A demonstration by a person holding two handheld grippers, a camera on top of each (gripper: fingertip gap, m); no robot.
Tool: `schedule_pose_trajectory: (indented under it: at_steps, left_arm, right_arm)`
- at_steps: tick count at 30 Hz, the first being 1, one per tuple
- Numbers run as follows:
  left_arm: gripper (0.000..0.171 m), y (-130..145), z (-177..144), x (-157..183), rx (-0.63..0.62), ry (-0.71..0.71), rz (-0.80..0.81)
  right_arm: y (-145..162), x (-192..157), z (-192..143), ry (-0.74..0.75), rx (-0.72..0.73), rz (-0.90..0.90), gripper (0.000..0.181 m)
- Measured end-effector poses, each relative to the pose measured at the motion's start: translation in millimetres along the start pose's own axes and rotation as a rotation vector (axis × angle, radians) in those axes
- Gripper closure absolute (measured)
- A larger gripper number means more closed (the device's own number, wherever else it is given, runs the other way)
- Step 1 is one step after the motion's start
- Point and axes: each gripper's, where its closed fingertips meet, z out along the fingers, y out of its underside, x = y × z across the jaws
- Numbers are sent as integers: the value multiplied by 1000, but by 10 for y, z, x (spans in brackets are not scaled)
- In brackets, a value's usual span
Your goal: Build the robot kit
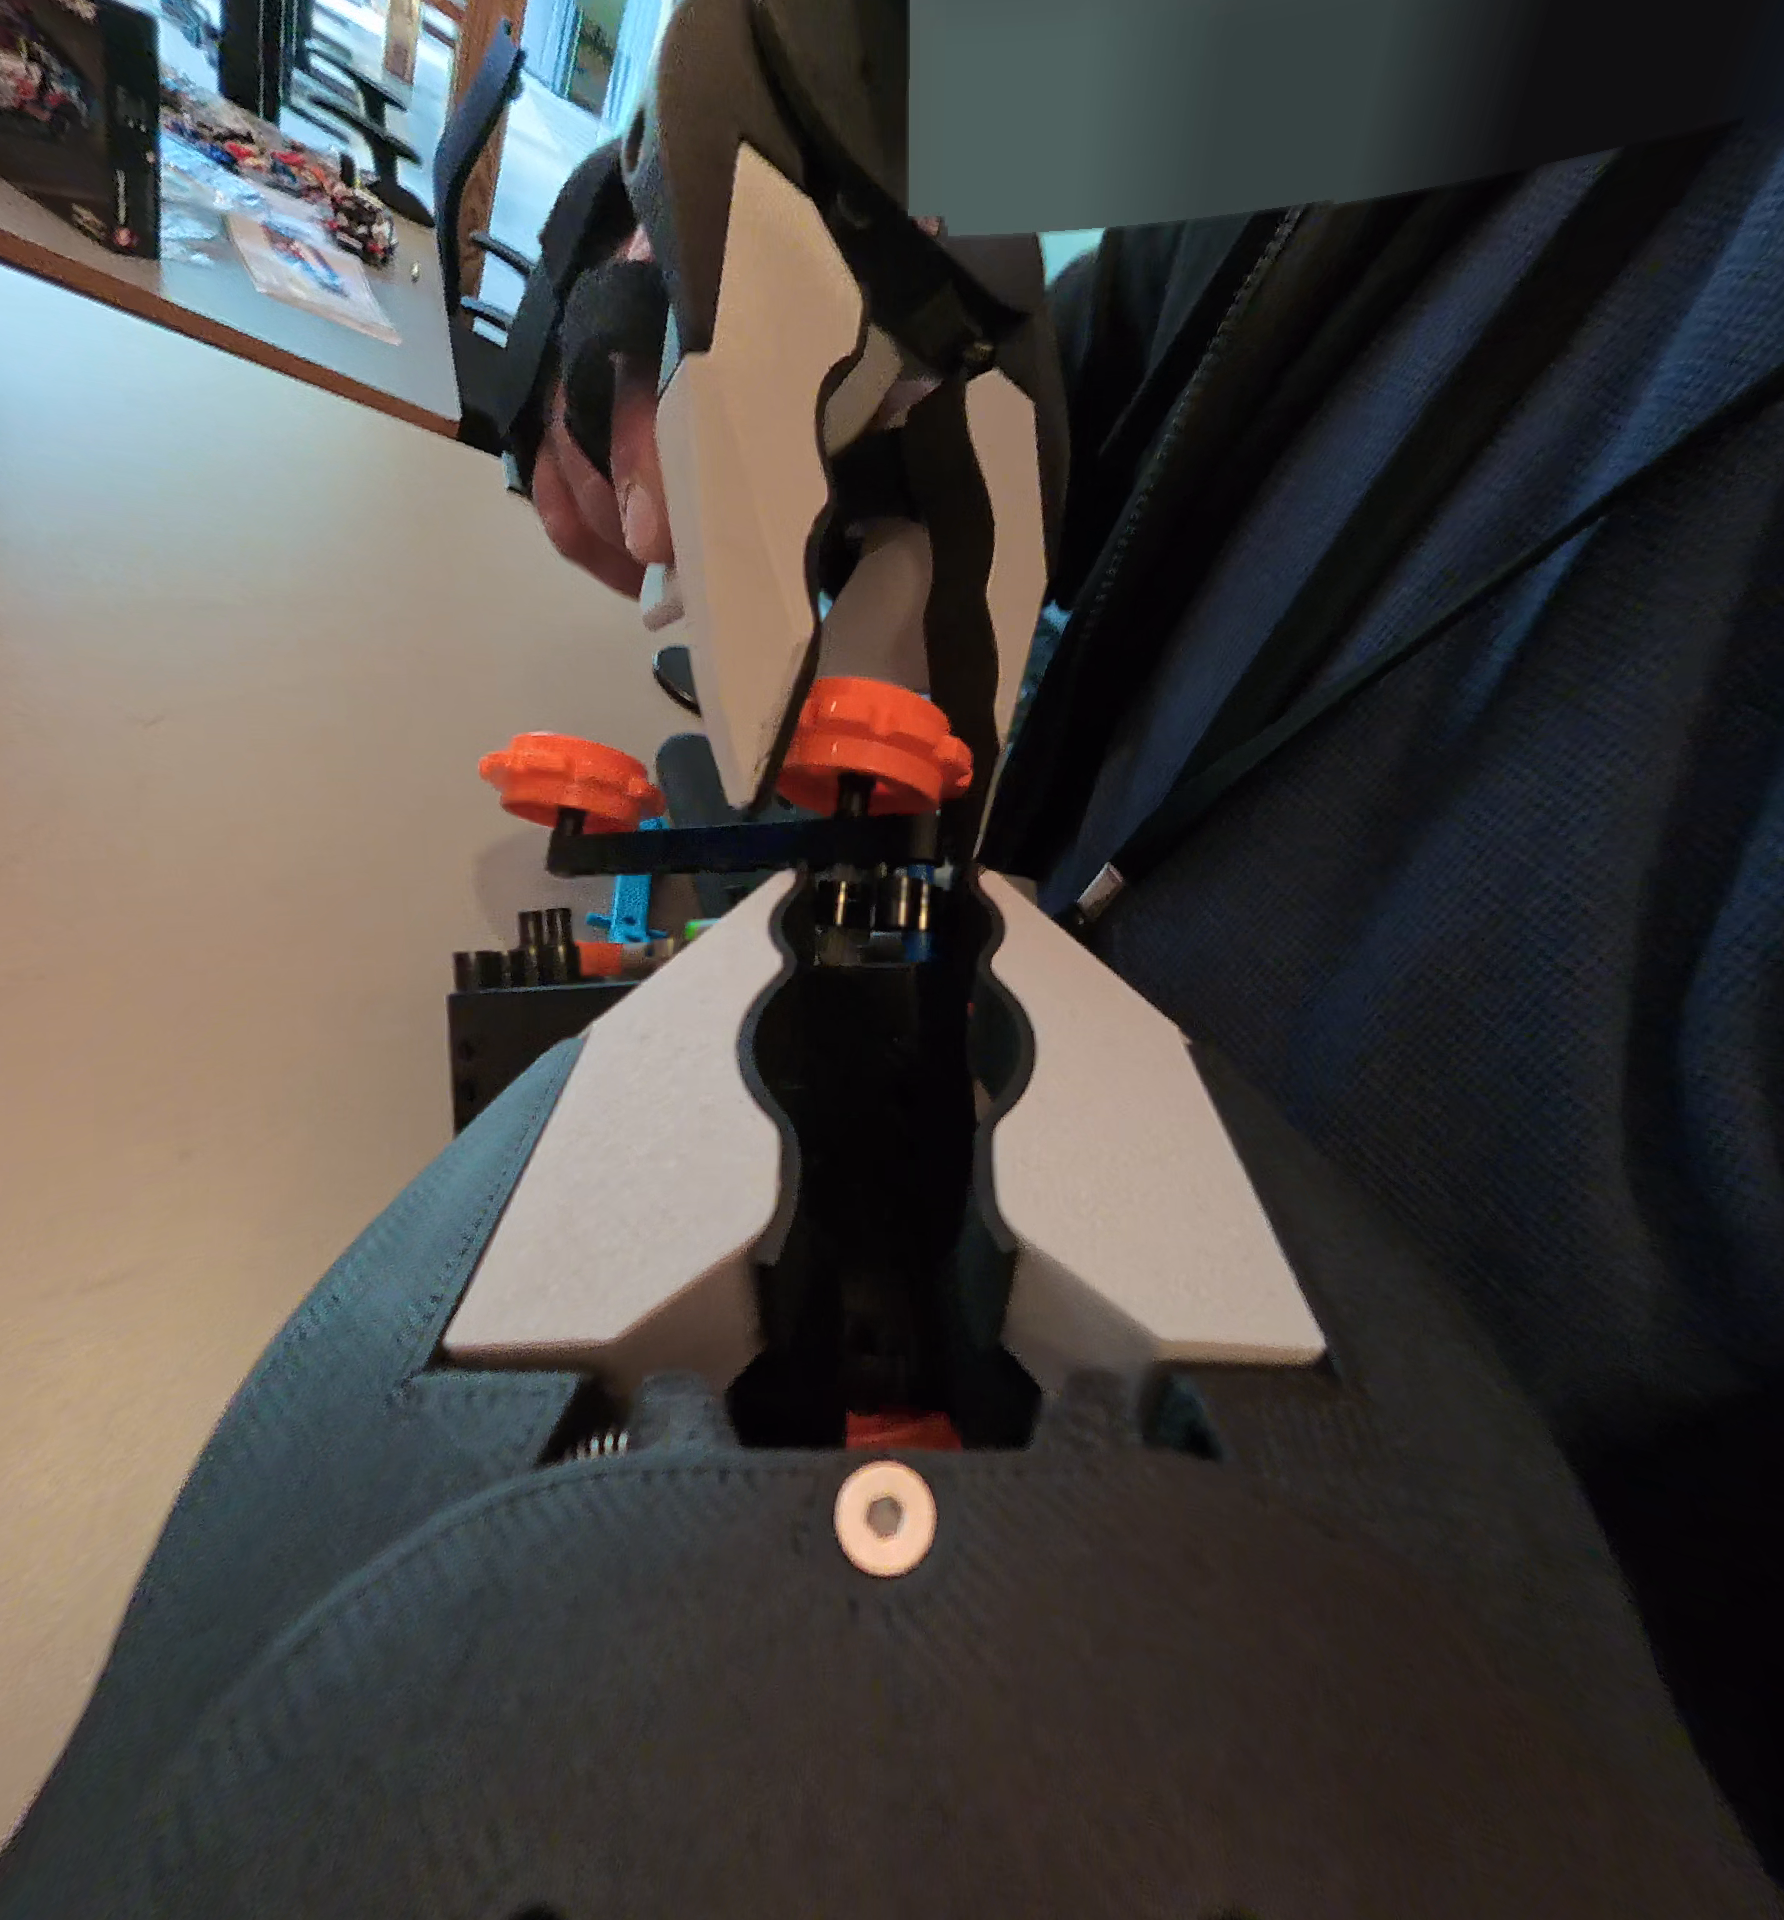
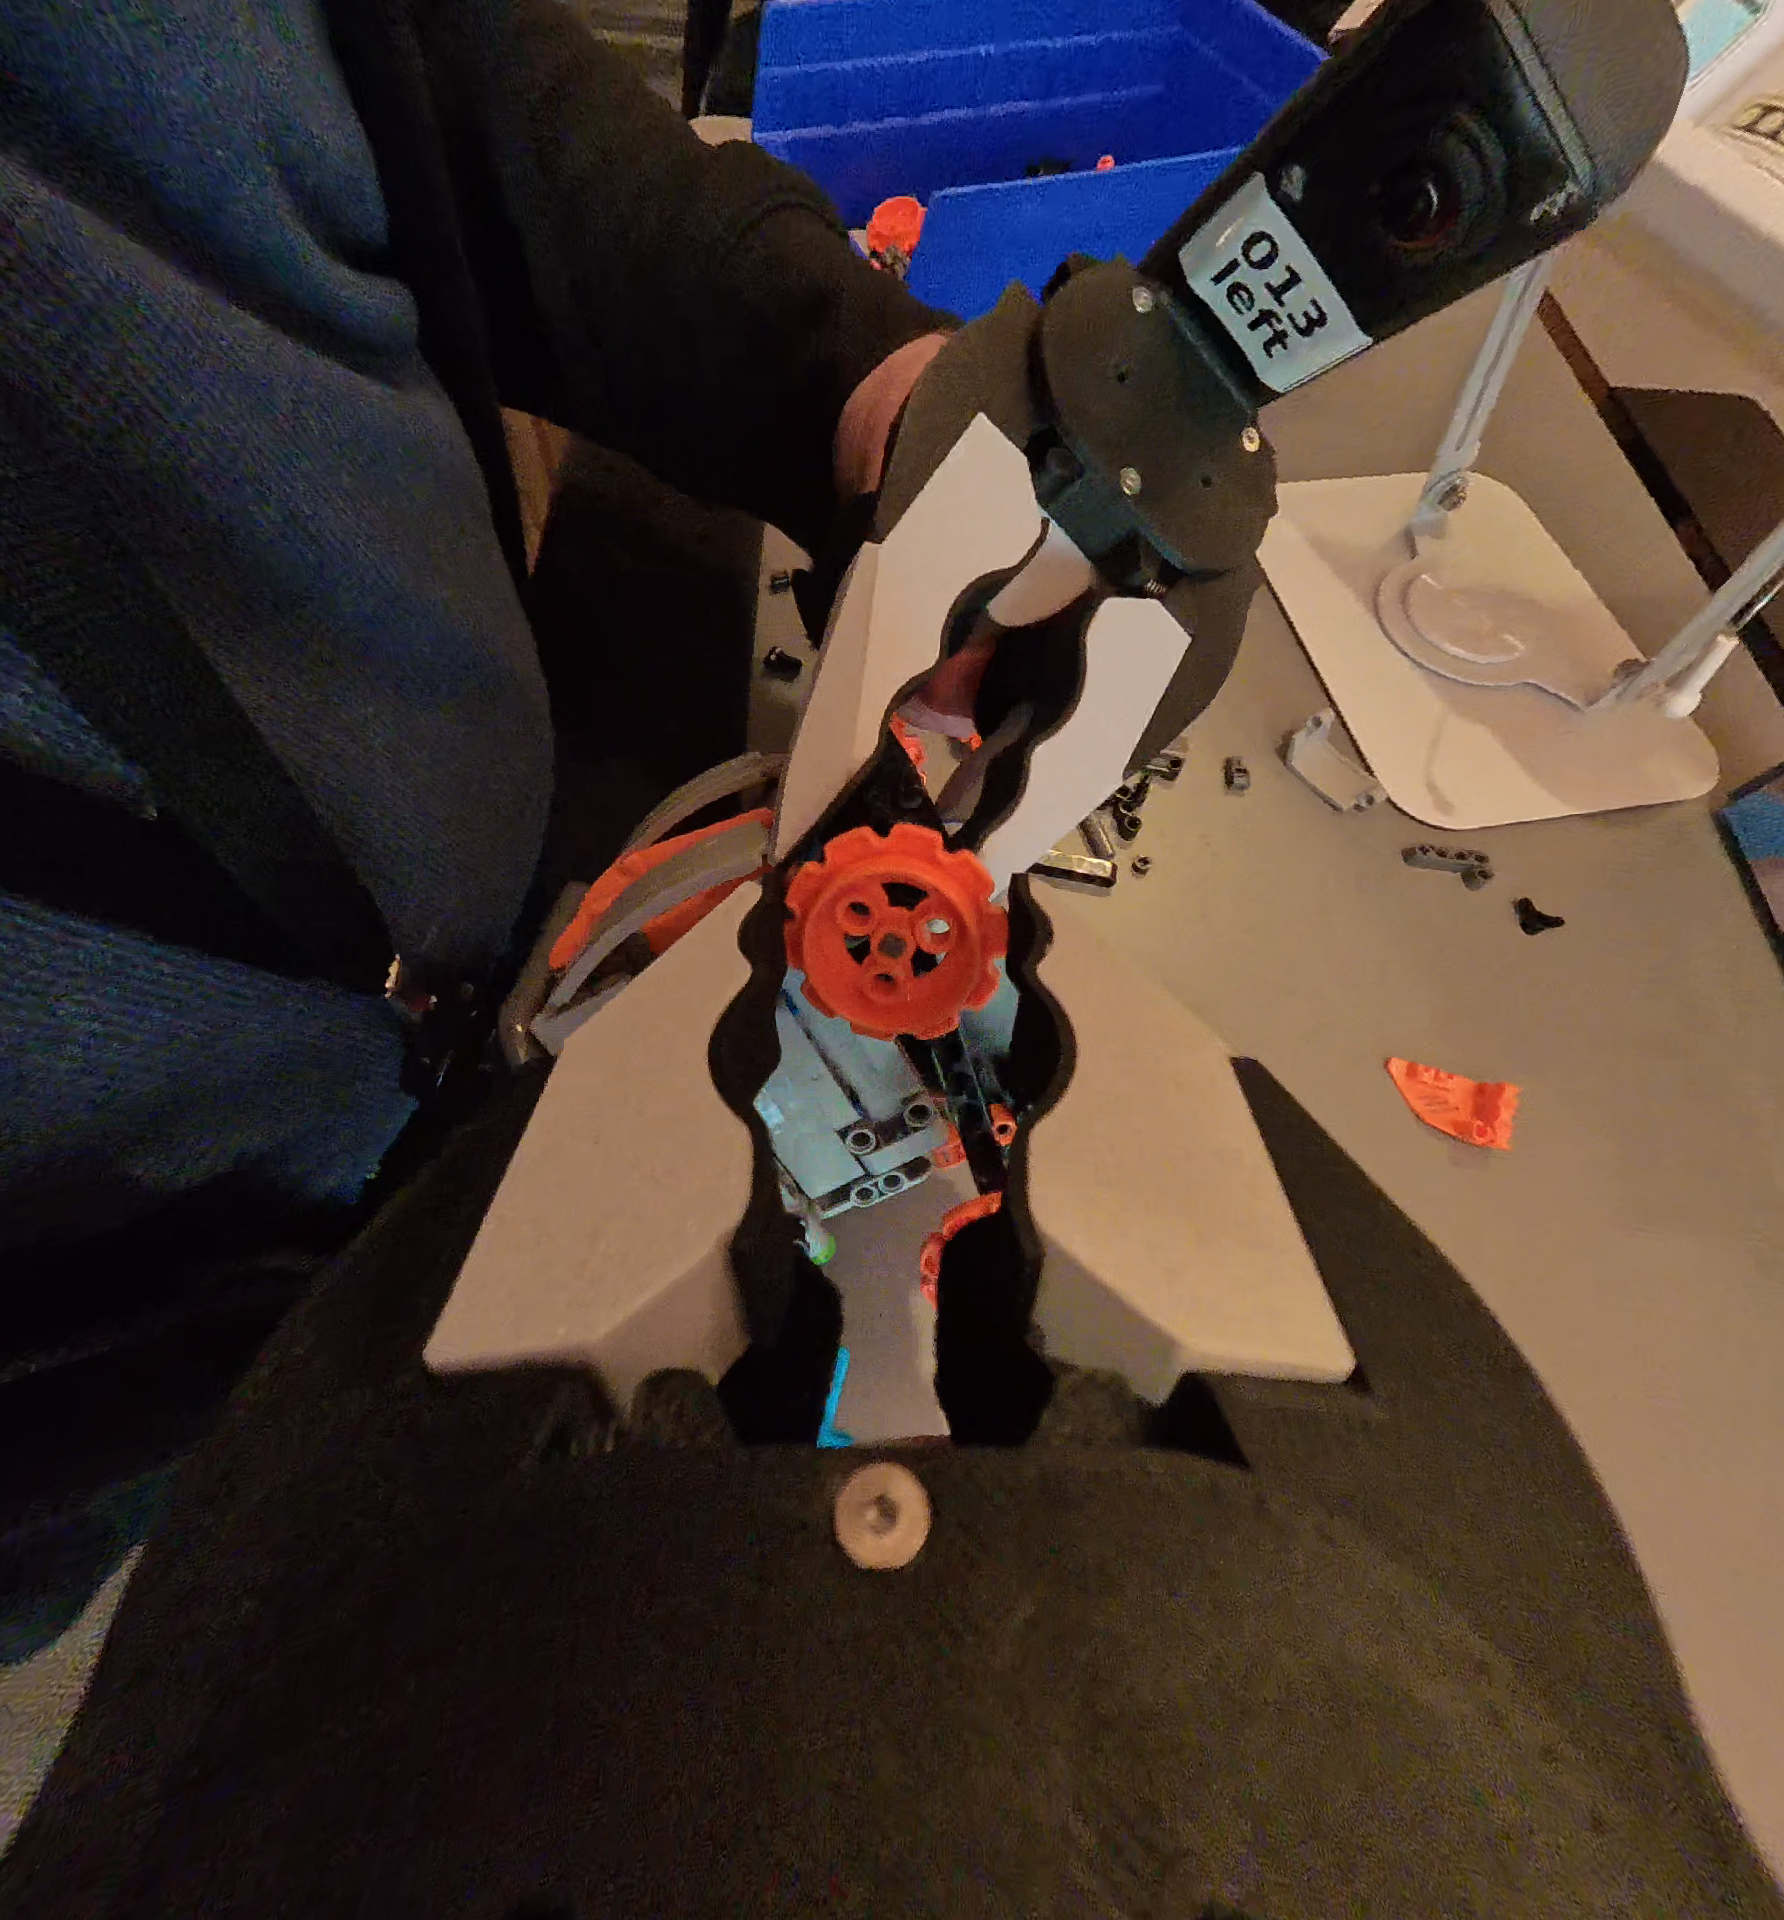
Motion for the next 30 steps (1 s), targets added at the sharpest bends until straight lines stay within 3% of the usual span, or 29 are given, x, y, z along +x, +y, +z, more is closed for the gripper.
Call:
schedule_pose_trajectory:
  at_steps: [7, 12, 18, 24, 30]
  left_arm:
    - [145, 8, 31, 15, -11, -11, 11]
    - [145, -8, 42, -13, 12, -42, 14]
    - [145, 9, 58, 38, 12, -34, 48]
    - [146, -17, 95, -2, 53, -37, 50]
    - [146, -14, 126, -1, 44, -35, 70]
  right_arm:
    - [6, -13, -20, 15, 11, 80, 141]
    - [4, 21, -50, -57, 97, 331, 141]
    - [-39, -43, -61, 43, 46, 155, 142]
    - [-31, 7, -134, -97, 186, 461, 145]
    - [-9, -43, -149, 0, 89, 282, 145]
